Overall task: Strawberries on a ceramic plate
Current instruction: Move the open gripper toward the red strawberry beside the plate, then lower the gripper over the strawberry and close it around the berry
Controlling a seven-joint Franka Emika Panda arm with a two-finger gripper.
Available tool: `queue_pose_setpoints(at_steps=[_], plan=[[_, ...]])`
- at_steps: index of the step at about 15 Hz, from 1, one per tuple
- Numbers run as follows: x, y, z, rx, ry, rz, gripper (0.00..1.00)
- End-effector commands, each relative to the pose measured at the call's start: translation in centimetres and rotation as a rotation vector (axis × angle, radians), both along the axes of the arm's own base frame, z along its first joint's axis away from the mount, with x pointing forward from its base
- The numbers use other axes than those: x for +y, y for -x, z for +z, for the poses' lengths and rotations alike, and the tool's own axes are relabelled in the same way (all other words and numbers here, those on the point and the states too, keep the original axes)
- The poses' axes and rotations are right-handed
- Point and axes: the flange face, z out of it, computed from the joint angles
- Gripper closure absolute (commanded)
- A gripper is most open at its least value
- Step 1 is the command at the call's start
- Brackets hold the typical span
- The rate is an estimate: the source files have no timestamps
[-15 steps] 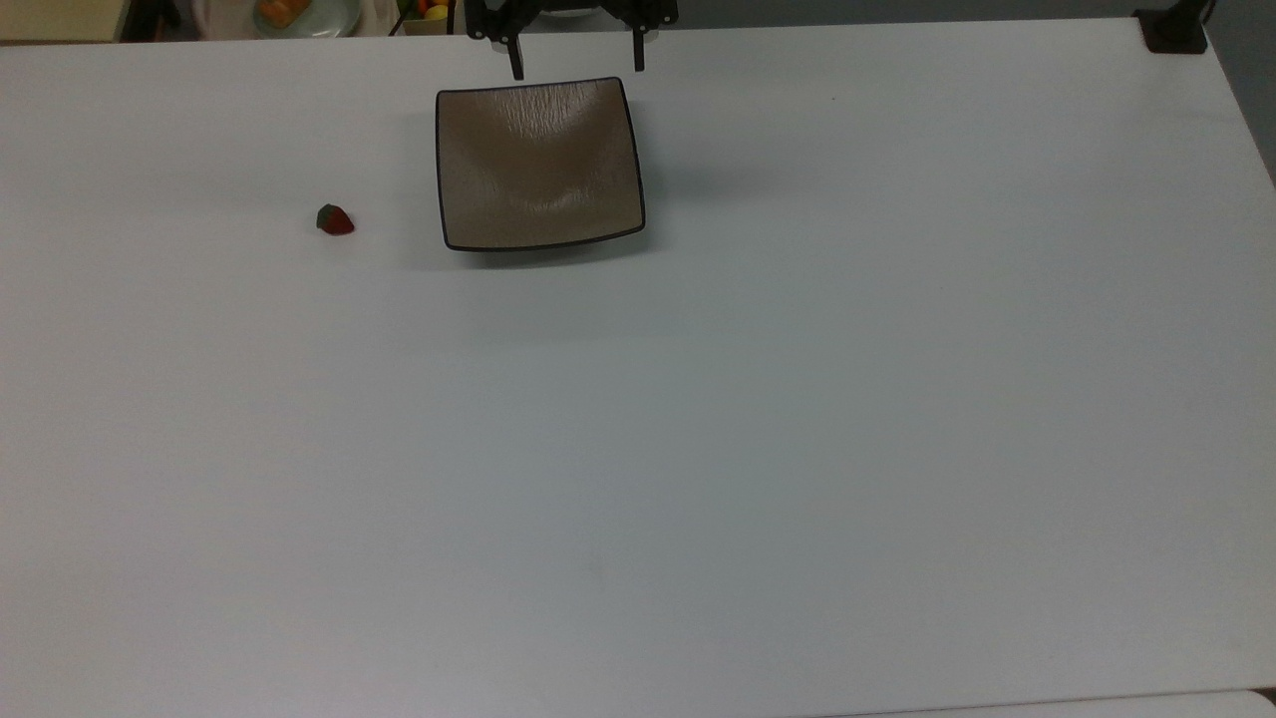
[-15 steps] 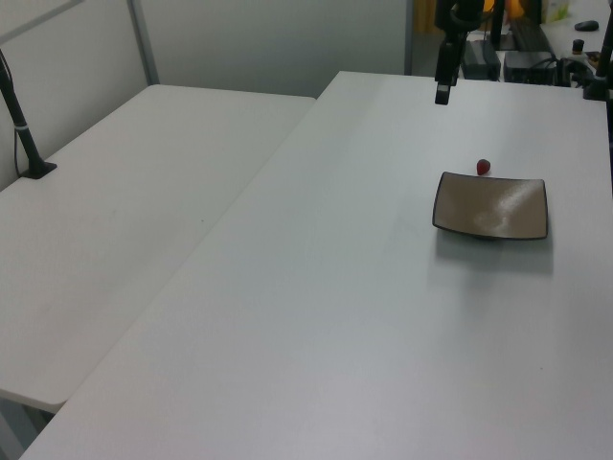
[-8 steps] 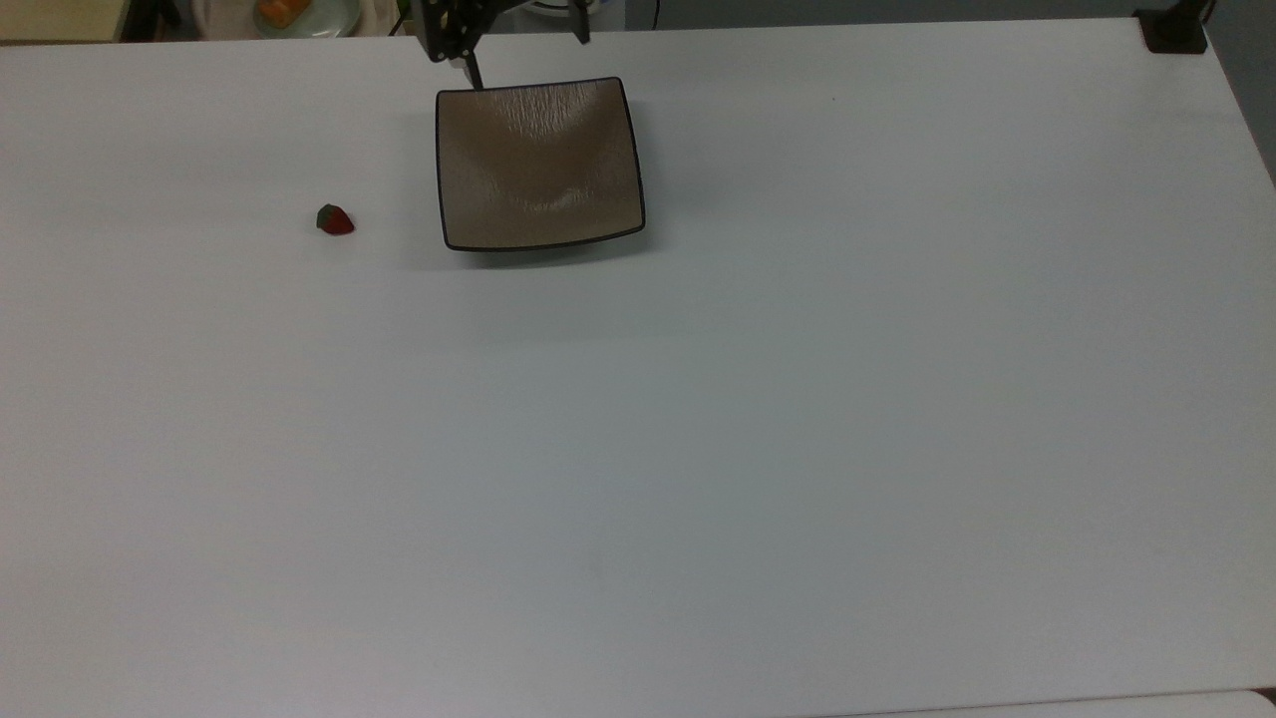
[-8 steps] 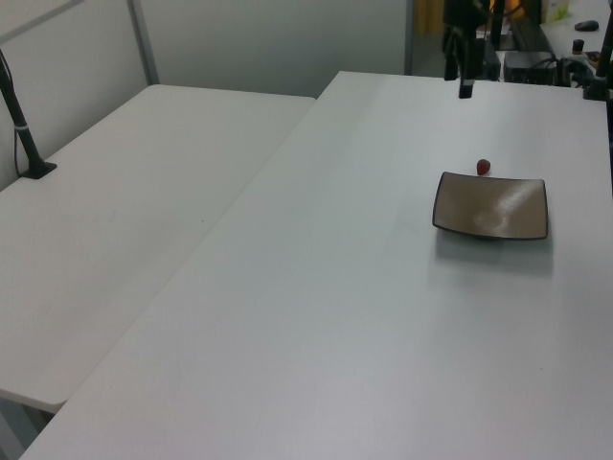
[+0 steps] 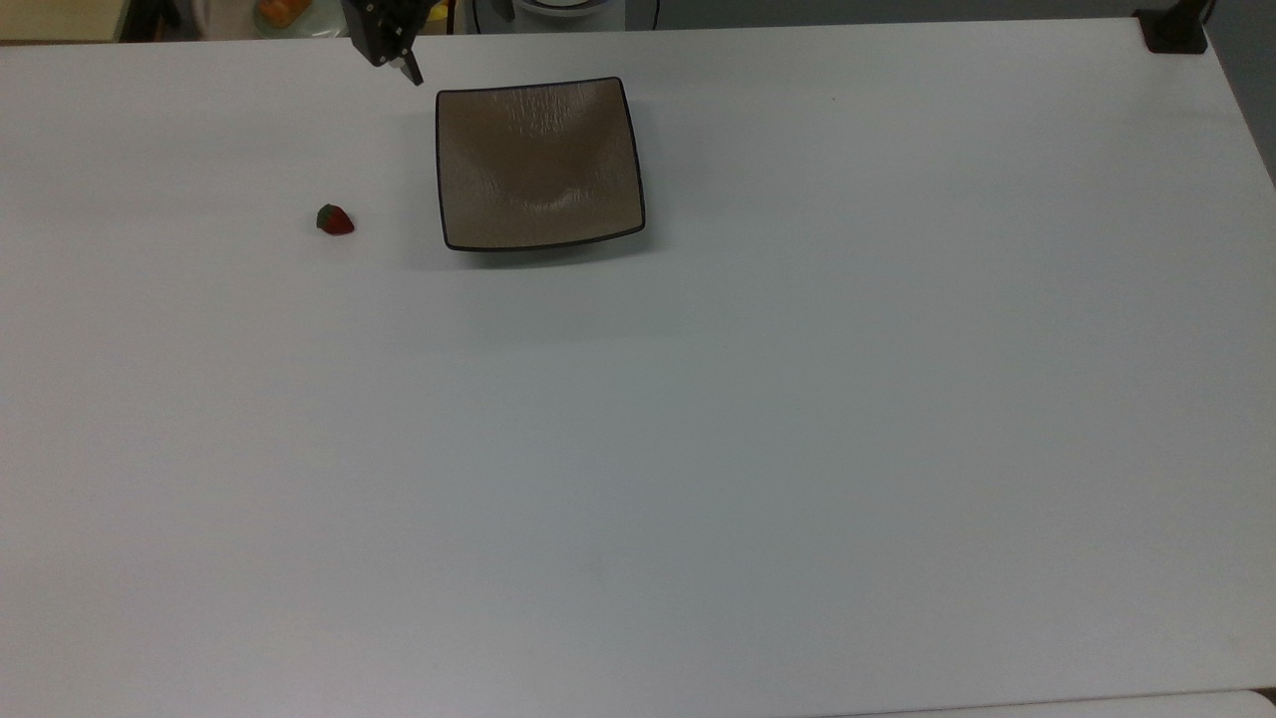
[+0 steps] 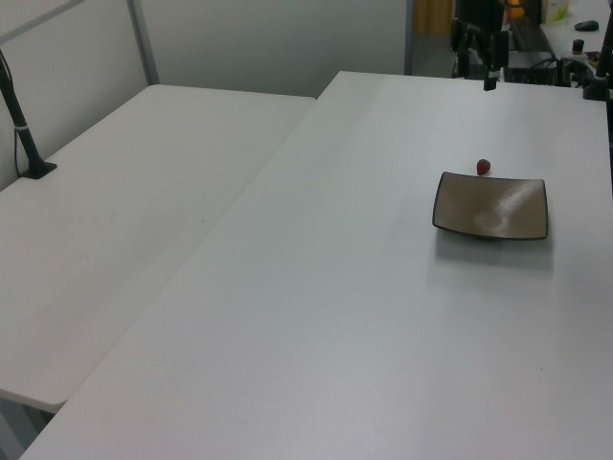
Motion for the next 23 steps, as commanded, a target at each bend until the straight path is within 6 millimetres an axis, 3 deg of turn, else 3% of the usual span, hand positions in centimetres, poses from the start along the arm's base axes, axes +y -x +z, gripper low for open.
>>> queue_pose_setpoints(at_steps=[1, 13, 17, 23], plan=[[-2.0, 0.0, -1.9, -0.027, 0.030, 0.026, 0.00], [-9.3, -1.0, -9.6, -0.013, 0.074, 0.049, 0.00], [-10.8, -1.4, -13.2, 0.006, 0.112, 0.109, 0.00], [-11.8, -2.1, -16.7, 0.031, 0.163, 0.149, 0.01]])
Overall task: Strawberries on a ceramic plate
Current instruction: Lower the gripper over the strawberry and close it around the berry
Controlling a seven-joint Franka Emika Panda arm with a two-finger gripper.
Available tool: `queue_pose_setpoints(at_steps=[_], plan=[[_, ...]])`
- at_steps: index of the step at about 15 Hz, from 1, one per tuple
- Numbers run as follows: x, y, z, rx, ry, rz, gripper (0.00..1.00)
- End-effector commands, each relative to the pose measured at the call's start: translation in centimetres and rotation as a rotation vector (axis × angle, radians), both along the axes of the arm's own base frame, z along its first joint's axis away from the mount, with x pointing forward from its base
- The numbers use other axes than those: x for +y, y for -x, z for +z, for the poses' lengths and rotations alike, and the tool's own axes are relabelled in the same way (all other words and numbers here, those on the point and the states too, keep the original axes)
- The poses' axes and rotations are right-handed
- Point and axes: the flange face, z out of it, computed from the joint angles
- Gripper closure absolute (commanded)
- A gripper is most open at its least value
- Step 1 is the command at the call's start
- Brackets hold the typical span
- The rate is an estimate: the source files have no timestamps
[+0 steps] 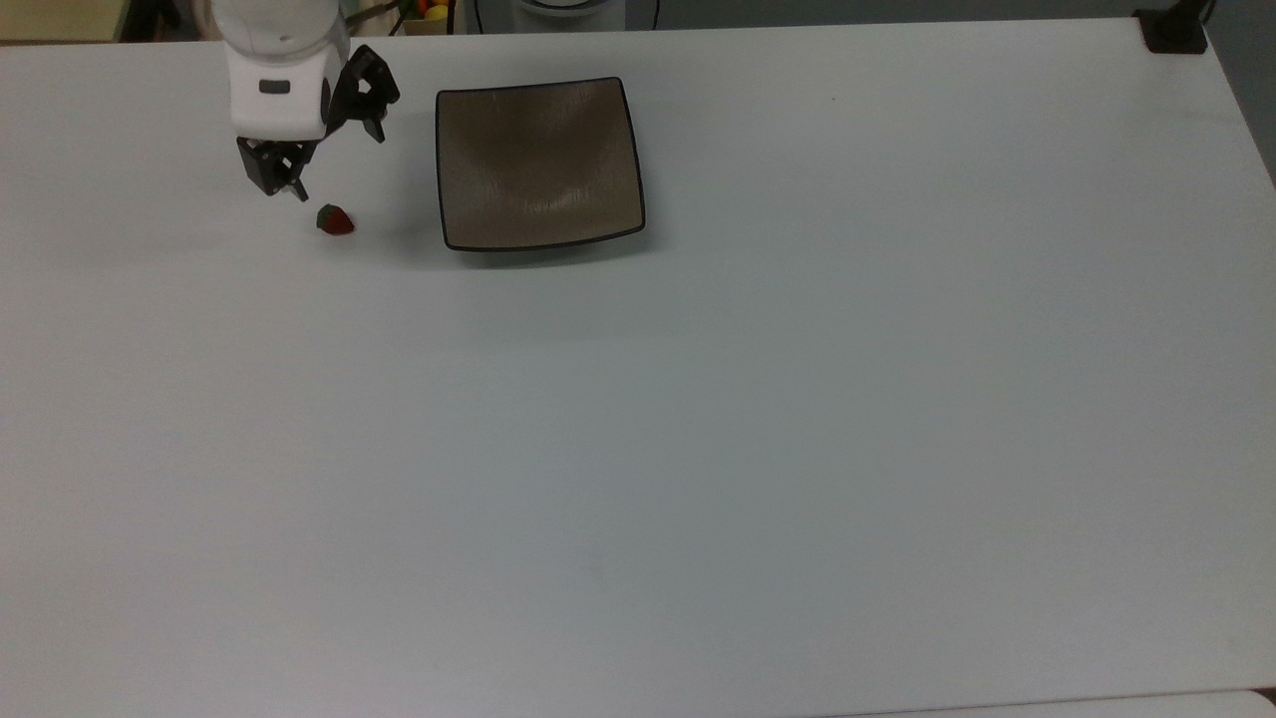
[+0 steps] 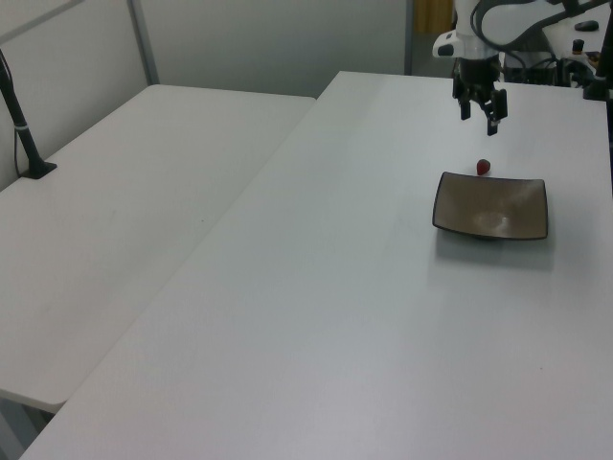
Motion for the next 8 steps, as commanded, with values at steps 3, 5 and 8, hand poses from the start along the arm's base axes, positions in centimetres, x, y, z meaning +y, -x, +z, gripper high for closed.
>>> queue_pose_setpoints(at_steps=[3, 5, 8], plan=[[-0.7, -0.4, -3.0, 0.015, 0.050, 0.060, 0.09], [-0.8, -0.6, -4.2, 0.023, 0.066, 0.074, 0.14], [-0.8, -0.6, -5.6, 0.026, 0.073, 0.086, 0.19]])
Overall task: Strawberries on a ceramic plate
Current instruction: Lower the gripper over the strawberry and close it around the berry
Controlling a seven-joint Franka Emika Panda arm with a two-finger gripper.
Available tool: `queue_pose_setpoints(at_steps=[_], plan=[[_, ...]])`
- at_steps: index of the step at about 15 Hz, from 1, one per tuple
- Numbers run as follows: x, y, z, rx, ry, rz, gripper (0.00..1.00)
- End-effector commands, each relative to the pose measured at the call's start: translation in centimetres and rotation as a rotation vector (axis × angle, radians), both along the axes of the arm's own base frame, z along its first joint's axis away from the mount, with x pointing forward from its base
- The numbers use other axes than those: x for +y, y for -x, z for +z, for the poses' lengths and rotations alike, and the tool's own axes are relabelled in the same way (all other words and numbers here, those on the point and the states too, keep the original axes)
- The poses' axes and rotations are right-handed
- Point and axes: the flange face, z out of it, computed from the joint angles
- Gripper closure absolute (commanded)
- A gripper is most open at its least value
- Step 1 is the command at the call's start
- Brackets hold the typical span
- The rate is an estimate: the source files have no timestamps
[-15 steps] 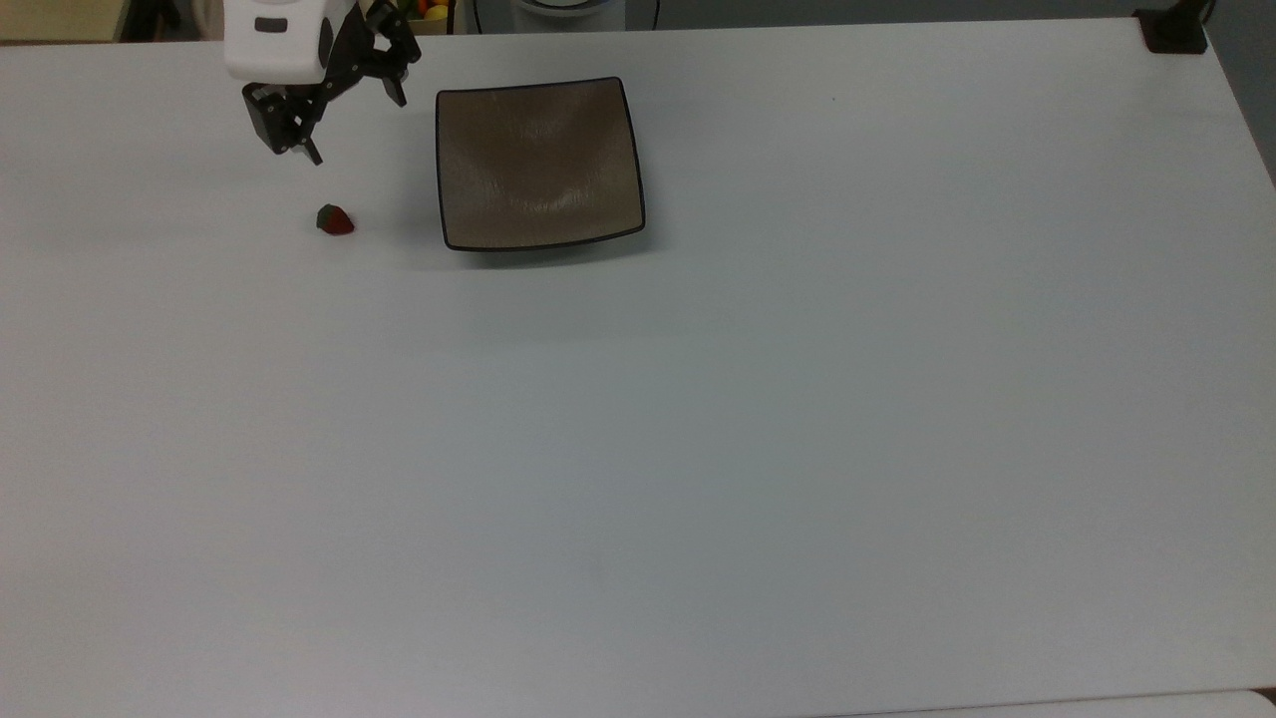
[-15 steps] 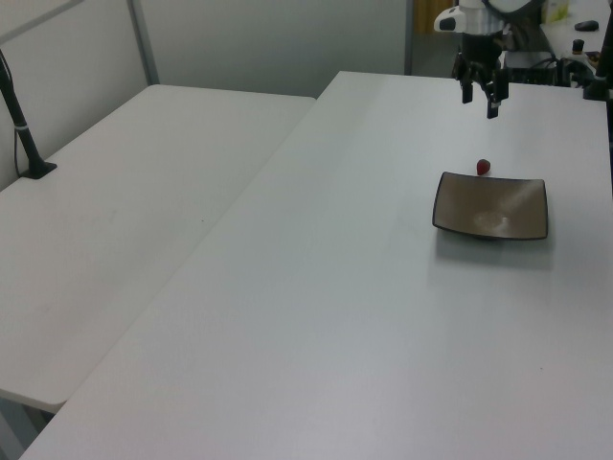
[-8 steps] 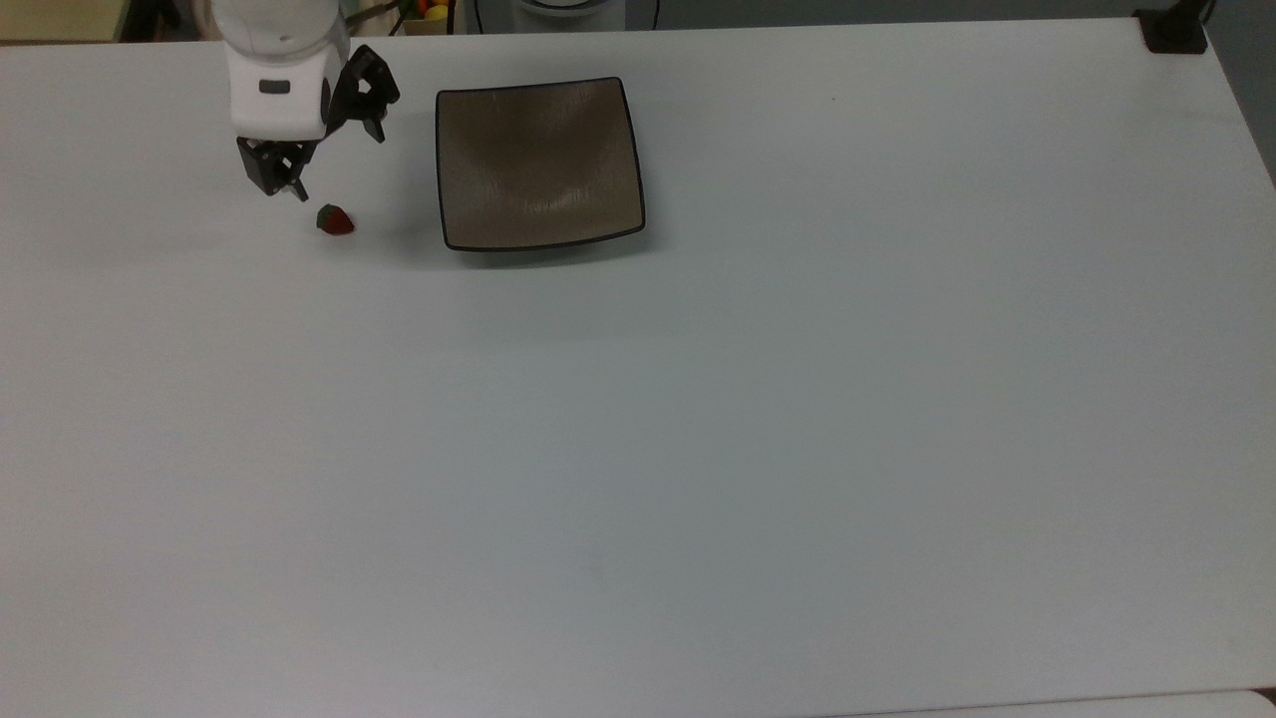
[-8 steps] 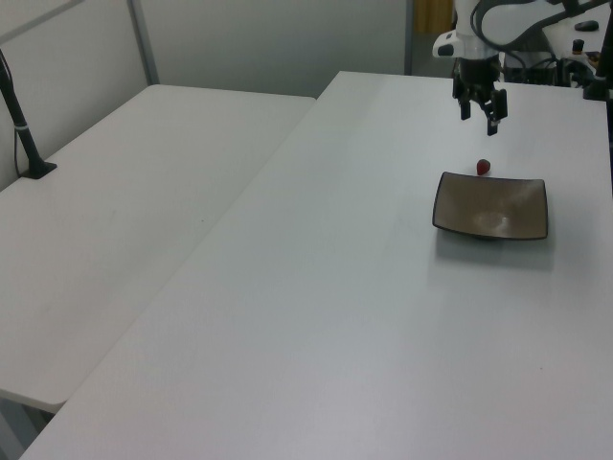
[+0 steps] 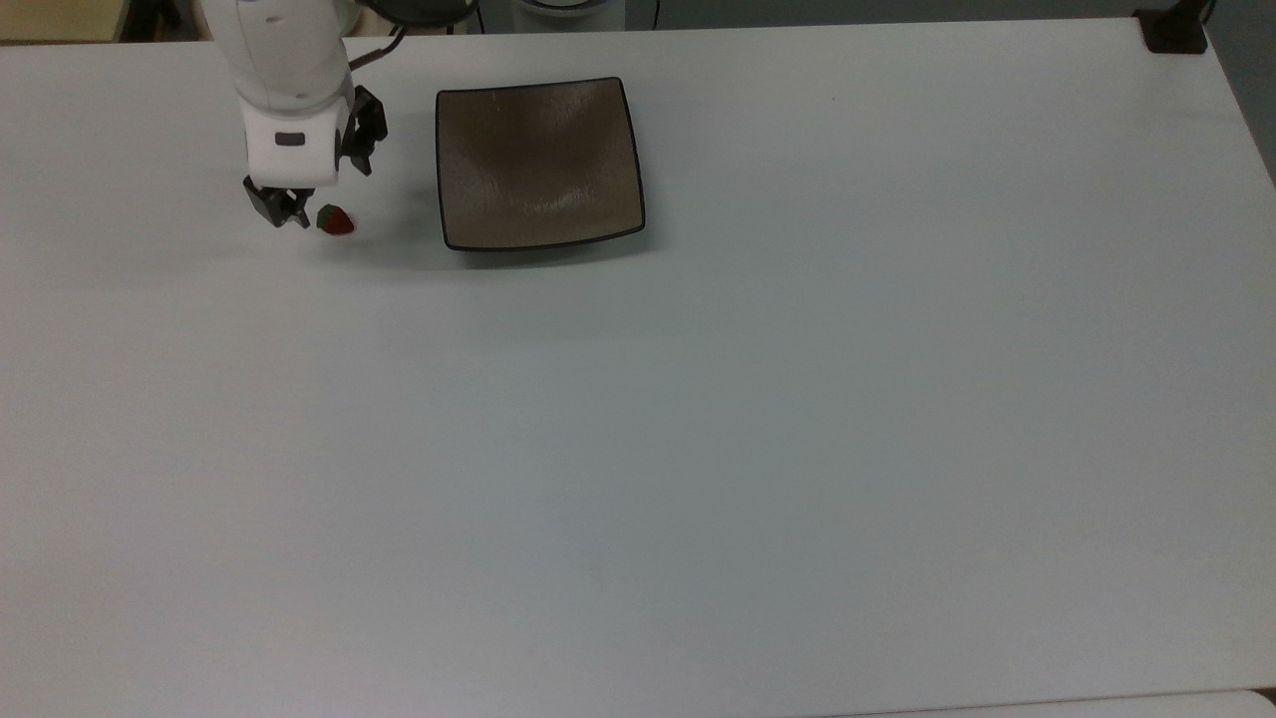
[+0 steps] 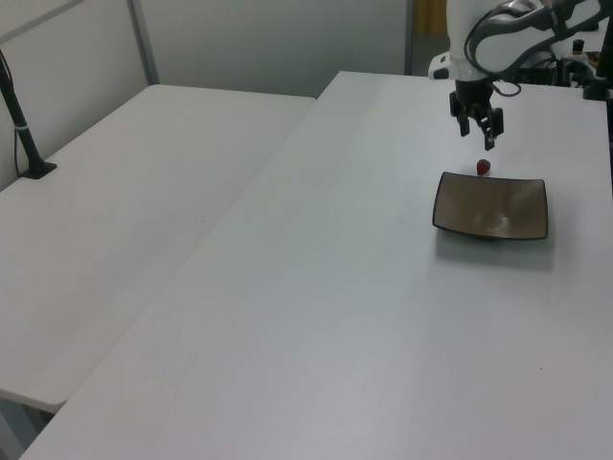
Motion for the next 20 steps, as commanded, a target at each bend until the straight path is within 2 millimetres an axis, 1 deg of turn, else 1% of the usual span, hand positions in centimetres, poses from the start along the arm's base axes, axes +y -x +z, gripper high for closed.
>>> queue_pose_setpoints(at_steps=[1, 3, 4, 6, 7, 9, 13, 14, 16, 18, 19, 20], plan=[[-0.1, 0.3, -1.8, -0.005, 0.012, 0.035, 0.22], [-0.4, 0.4, -2.1, 0.000, 0.020, 0.040, 0.29], [-0.4, 0.4, -2.4, 0.006, 0.027, 0.045, 0.30], [-0.6, 0.4, -3.2, 0.020, 0.031, 0.050, 0.36], [-0.7, 0.4, -3.3, 0.019, 0.032, 0.048, 0.43], [-0.9, 0.5, -4.0, 0.031, 0.034, 0.049, 0.49], [-0.9, 0.5, -4.4, 0.041, 0.045, 0.057, 0.52], [-0.9, 0.7, -4.8, 0.049, 0.046, 0.060, 0.56], [-0.9, 1.0, -5.7, 0.042, 0.068, 0.089, 0.57], [-0.8, 1.4, -7.1, 0.016, 0.065, 0.100, 0.57], [-1.3, 1.5, -7.2, 0.011, 0.066, 0.094, 0.58], [-1.4, 1.6, -7.2, 0.011, 0.067, 0.092, 0.59]])
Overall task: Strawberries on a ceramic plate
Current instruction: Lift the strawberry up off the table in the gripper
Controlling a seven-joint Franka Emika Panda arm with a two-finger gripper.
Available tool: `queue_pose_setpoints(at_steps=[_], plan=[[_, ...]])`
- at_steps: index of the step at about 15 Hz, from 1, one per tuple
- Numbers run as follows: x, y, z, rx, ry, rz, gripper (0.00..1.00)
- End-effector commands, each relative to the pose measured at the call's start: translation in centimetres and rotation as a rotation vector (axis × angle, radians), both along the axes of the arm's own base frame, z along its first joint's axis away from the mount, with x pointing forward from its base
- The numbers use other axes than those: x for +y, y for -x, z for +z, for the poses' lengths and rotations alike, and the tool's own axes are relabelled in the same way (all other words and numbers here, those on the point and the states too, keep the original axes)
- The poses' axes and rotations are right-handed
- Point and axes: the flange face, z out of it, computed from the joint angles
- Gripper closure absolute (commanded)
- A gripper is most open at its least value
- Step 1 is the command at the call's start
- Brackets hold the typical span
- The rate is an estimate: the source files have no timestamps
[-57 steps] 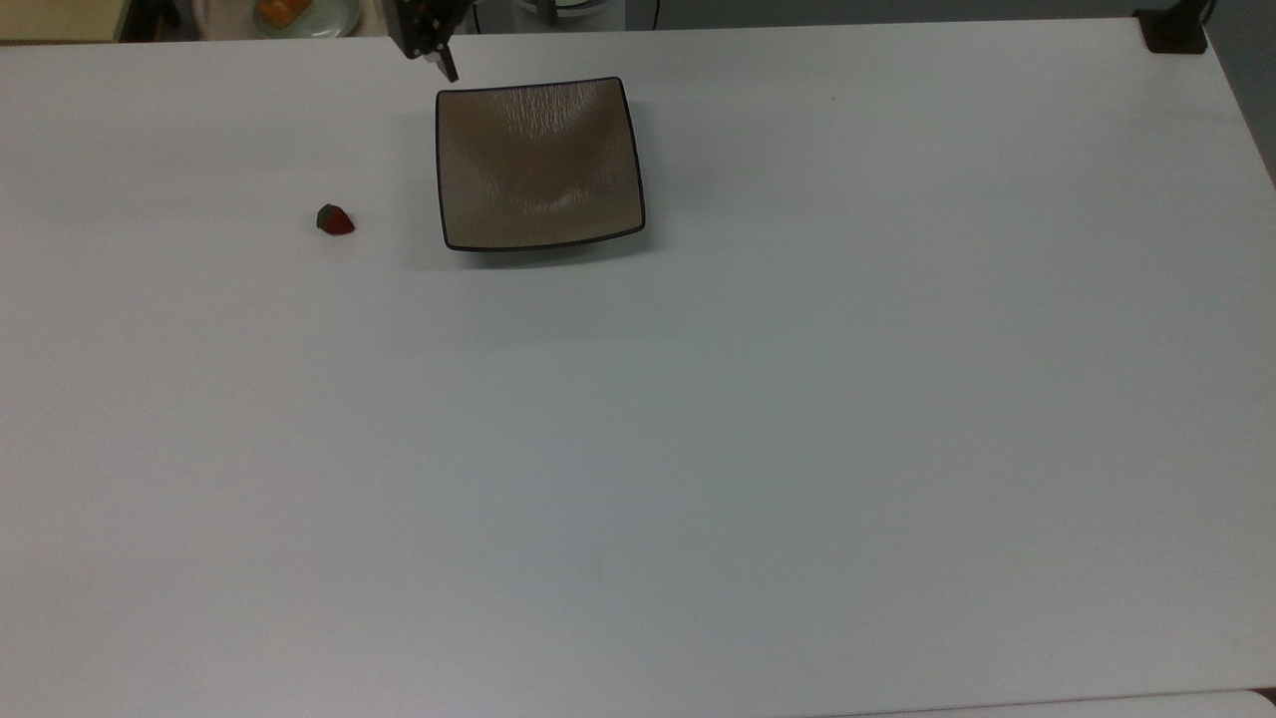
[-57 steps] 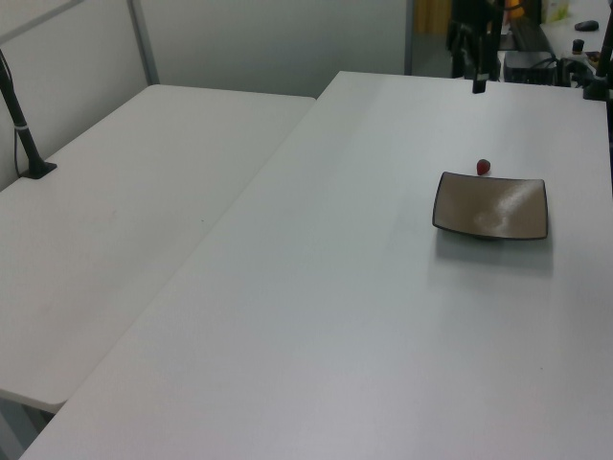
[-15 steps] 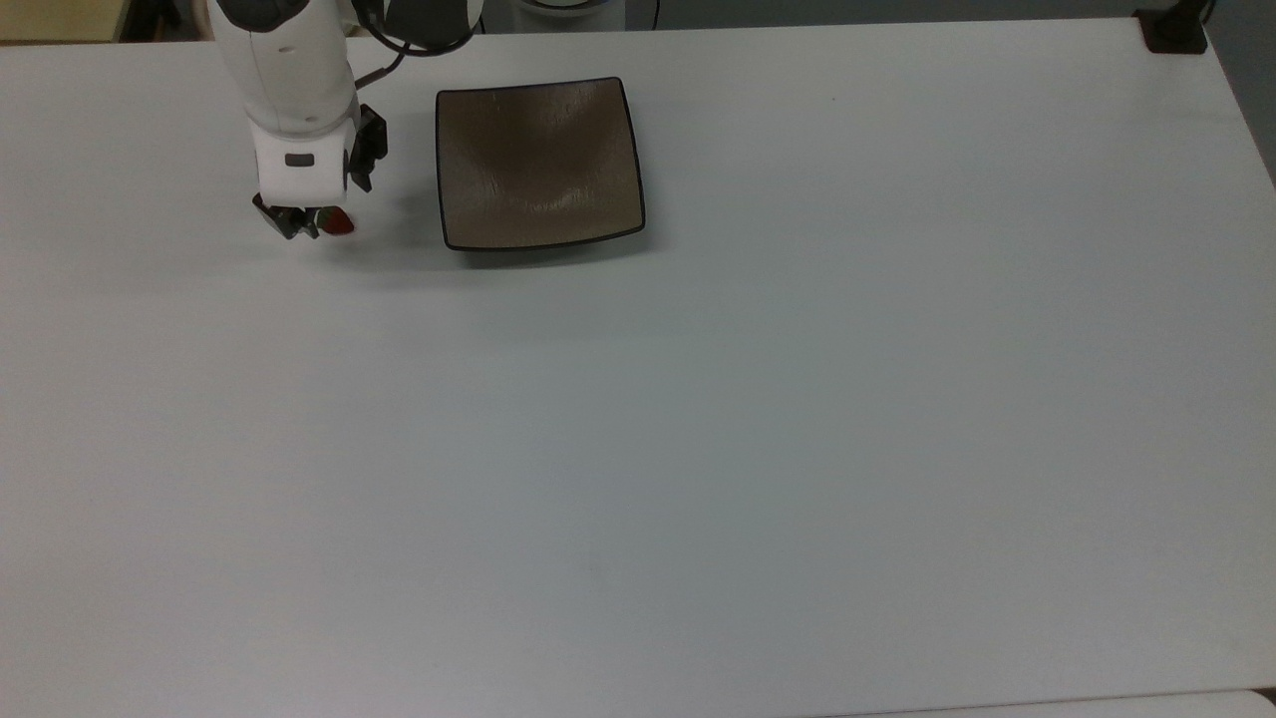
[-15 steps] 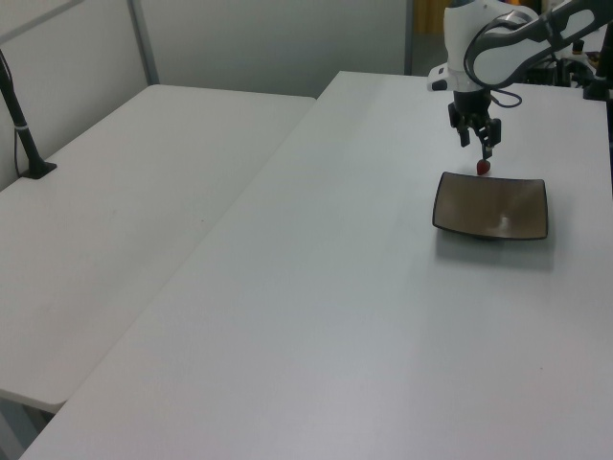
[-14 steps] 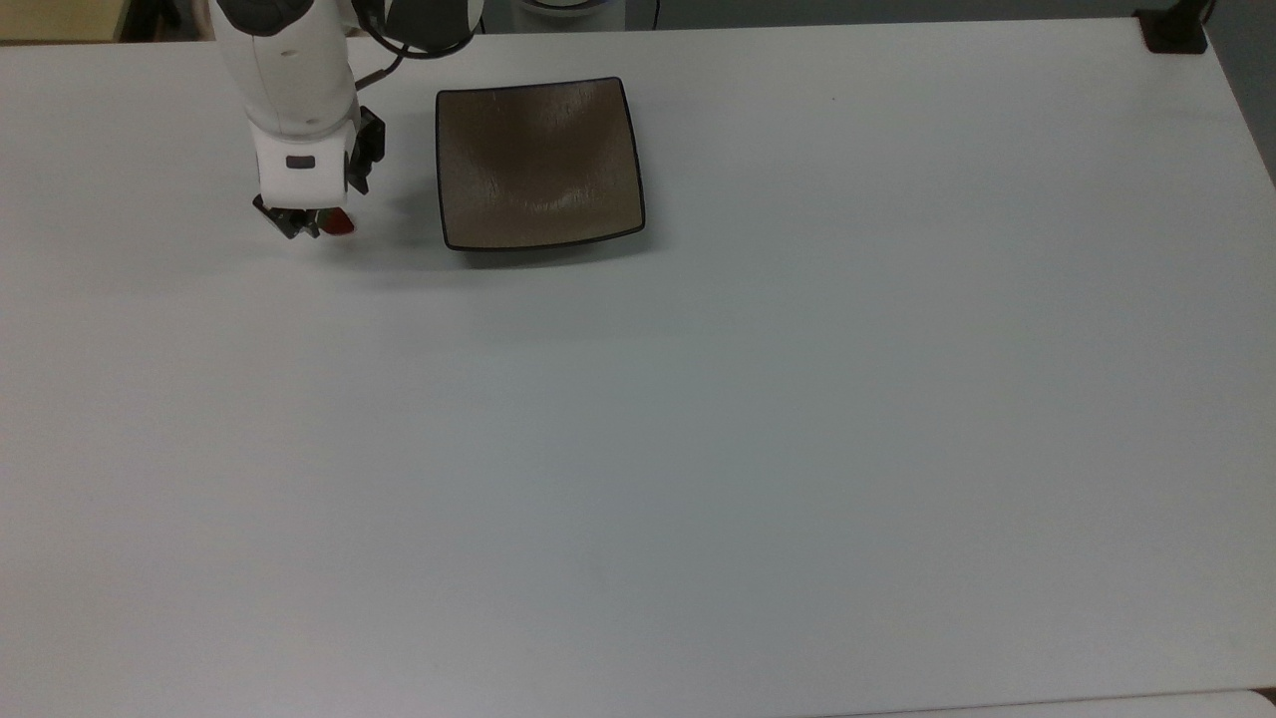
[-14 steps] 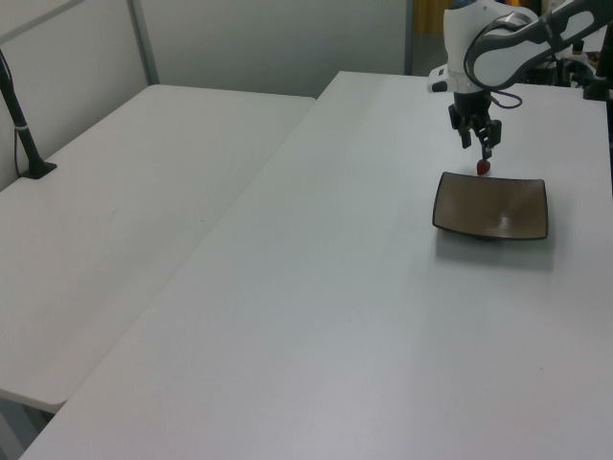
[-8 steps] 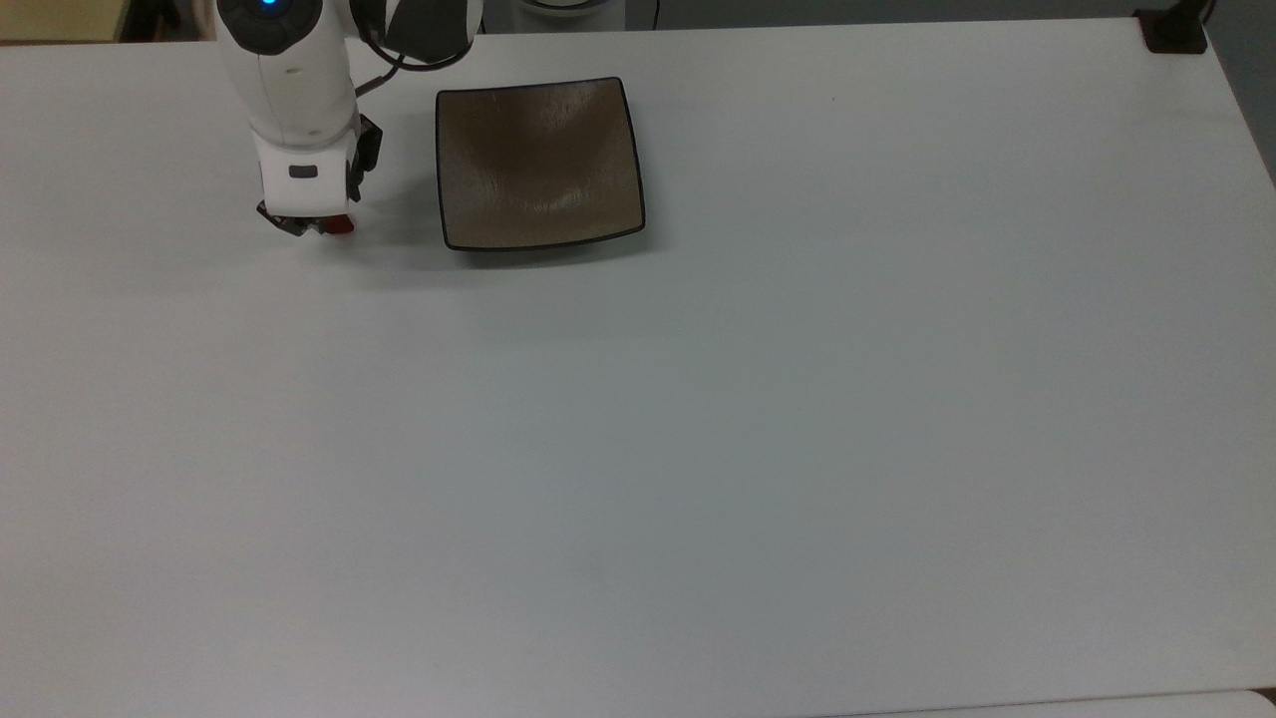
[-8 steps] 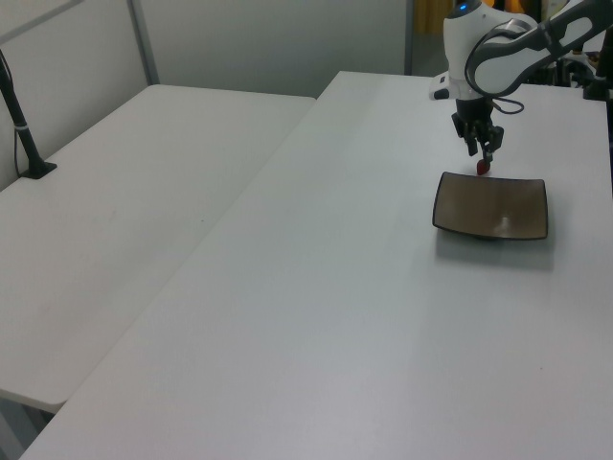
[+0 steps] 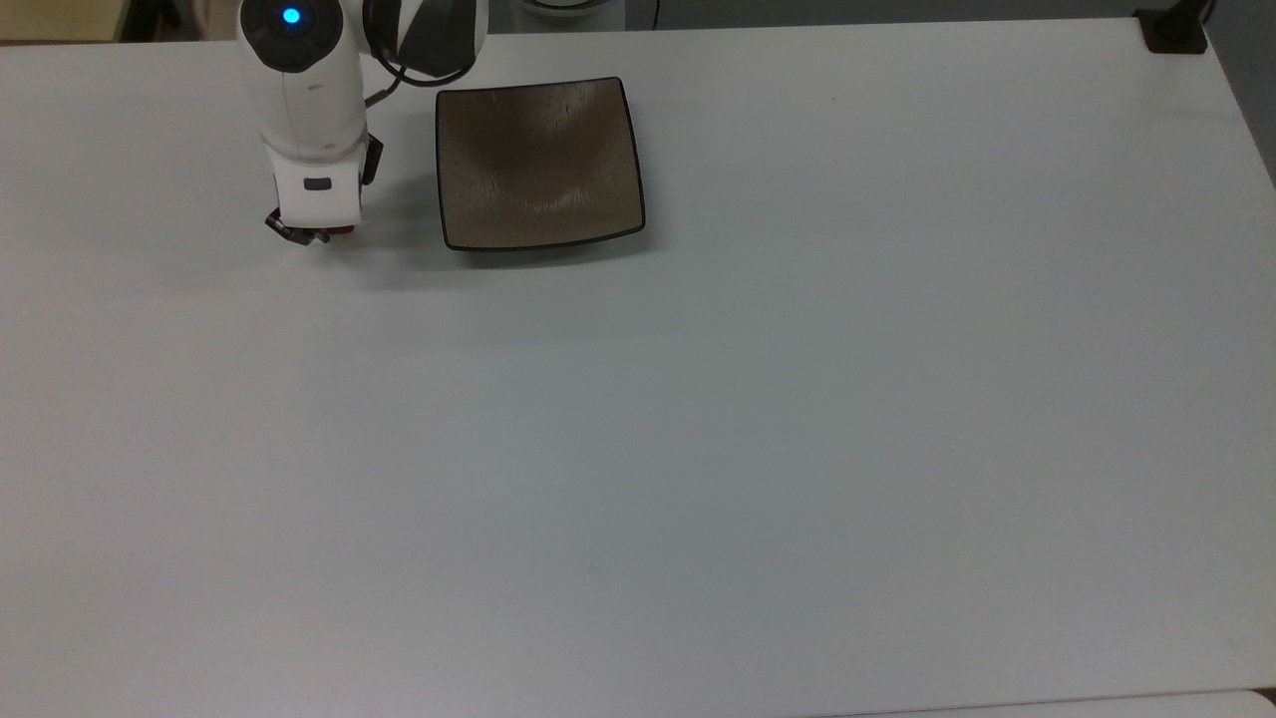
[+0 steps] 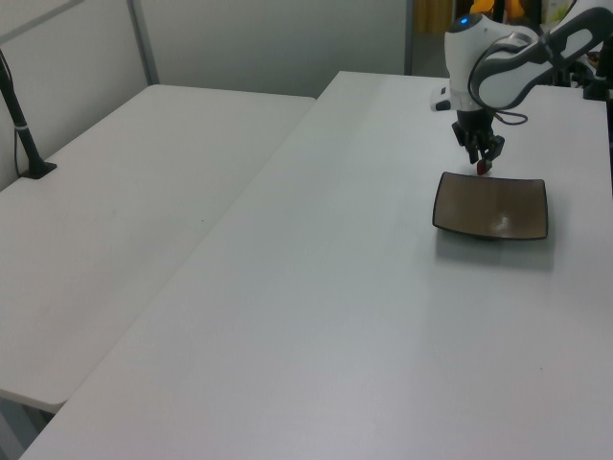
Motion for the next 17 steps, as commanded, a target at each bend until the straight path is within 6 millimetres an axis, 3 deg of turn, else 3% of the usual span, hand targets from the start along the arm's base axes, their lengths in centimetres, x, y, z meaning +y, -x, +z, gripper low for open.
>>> queue_pose_setpoints(at_steps=[1, 6, 11, 17], plan=[[-0.8, 0.8, -0.7, -0.019, 0.010, 0.014, 0.59], [-1.0, 0.9, -0.3, -0.017, 0.012, 0.010, 0.96], [-1.1, 1.2, 2.2, -0.016, 0.024, -0.006, 0.98], [-0.5, 1.9, 8.4, -0.019, 0.006, -0.064, 0.97]])
